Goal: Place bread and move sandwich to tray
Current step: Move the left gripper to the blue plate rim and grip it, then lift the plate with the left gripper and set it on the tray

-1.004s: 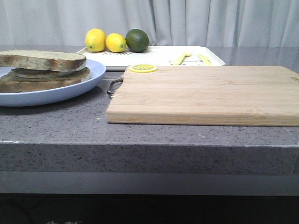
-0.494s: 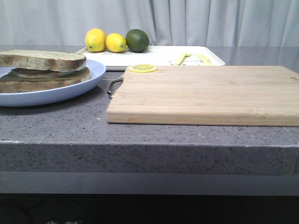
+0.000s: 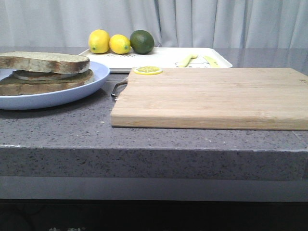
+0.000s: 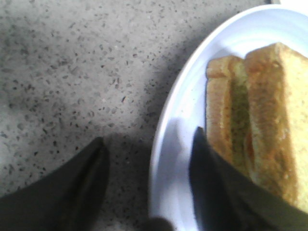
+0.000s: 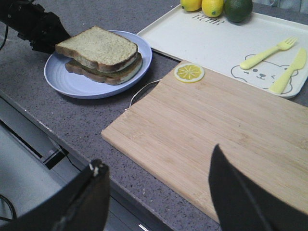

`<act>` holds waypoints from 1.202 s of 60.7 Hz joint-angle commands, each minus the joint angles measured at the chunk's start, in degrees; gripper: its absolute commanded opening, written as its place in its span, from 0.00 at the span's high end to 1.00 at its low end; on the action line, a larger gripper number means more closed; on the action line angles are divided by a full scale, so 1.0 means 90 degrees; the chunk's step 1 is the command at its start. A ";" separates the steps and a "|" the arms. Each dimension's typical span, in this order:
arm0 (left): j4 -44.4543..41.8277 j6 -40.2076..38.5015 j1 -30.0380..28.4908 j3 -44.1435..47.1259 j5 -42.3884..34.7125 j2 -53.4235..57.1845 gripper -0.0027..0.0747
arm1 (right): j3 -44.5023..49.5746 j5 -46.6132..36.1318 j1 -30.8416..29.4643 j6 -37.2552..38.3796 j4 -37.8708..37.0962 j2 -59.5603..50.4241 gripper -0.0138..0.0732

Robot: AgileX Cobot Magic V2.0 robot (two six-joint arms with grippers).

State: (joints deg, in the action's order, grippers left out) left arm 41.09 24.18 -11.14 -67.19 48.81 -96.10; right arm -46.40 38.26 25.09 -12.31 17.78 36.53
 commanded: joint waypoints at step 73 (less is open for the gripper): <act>0.1220 -0.1198 0.1280 -0.3391 0.0135 -0.0938 0.99 | -0.0169 -0.0486 -0.0027 -0.0069 0.0092 -0.0012 0.31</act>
State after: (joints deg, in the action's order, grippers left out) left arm 46.81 18.01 -0.79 -91.83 52.46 -104.56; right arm -46.40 38.26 25.09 -12.31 17.78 36.53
